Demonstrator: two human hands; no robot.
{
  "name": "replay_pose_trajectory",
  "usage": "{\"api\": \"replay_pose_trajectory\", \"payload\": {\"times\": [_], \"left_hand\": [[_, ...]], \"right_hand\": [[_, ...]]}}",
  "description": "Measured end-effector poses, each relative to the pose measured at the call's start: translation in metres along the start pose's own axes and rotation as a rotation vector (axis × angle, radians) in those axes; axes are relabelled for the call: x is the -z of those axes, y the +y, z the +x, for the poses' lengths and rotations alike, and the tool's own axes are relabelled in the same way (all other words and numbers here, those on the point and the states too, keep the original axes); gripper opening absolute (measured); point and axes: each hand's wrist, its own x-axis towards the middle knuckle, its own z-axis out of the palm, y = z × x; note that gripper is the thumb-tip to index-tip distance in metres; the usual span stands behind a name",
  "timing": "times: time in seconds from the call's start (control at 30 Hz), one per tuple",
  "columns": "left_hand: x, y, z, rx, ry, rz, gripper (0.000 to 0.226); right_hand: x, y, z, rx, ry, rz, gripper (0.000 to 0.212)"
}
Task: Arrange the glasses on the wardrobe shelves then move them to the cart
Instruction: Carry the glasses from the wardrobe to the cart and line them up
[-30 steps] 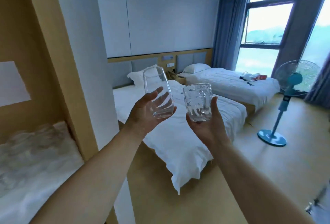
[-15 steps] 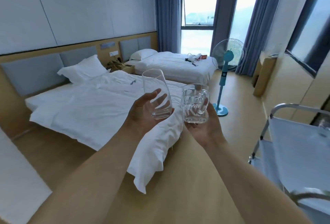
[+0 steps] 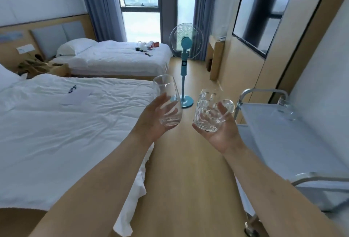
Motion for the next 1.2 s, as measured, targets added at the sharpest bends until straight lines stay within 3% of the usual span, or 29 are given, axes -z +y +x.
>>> {"api": "replay_pose_trajectory", "payload": {"times": [0.1, 0.23, 0.3, 0.37, 0.47, 0.57, 0.63, 0.77, 0.83, 1.0, 1.13, 1.2], "left_hand": [[0.012, 0.003, 0.032, 0.099, -0.076, 0.038, 0.063], [0.016, -0.008, 0.073, 0.204, -0.034, 0.029, 0.109], [0.011, -0.016, 0.095, 0.244, -0.033, 0.022, 0.119], [0.007, -0.024, 0.119, 0.281, -0.039, 0.03, 0.113], [0.003, -0.038, 0.16, 0.33, -0.015, 0.08, 0.09], [-0.001, -0.052, 0.206, 0.338, -0.041, 0.197, 0.064], [-0.006, -0.059, 0.238, 0.341, -0.056, 0.256, 0.046], [-0.022, -0.065, 0.306, 0.361, -0.068, 0.35, 0.053], [-0.032, -0.064, 0.342, 0.354, -0.098, 0.428, 0.055], [-0.057, -0.074, 0.426, 0.342, -0.171, 0.586, 0.089], [-0.068, -0.089, 0.485, 0.37, -0.214, 0.615, 0.095], [-0.071, -0.098, 0.511, 0.397, -0.232, 0.615, 0.095]], "right_hand": [[0.005, -0.002, 0.016, 0.01, 0.021, 0.025, 0.069], [0.026, -0.008, 0.035, 0.06, 0.031, -0.016, 0.045], [0.037, -0.012, 0.044, 0.095, 0.075, -0.079, 0.048], [0.044, -0.018, 0.054, 0.11, 0.065, -0.122, 0.073], [0.061, -0.032, 0.074, 0.126, 0.027, -0.122, 0.067], [0.08, -0.047, 0.097, 0.147, 0.097, -0.084, 0.092], [0.096, -0.06, 0.116, 0.18, 0.154, -0.066, 0.083], [0.134, -0.089, 0.161, 0.198, 0.234, -0.034, 0.053], [0.144, -0.103, 0.182, 0.213, 0.259, -0.022, 0.052], [0.186, -0.14, 0.23, 0.227, 0.301, 0.013, 0.054], [0.21, -0.163, 0.255, 0.254, 0.24, -0.009, 0.03], [0.227, -0.172, 0.269, 0.271, 0.261, -0.002, 0.058]]}}
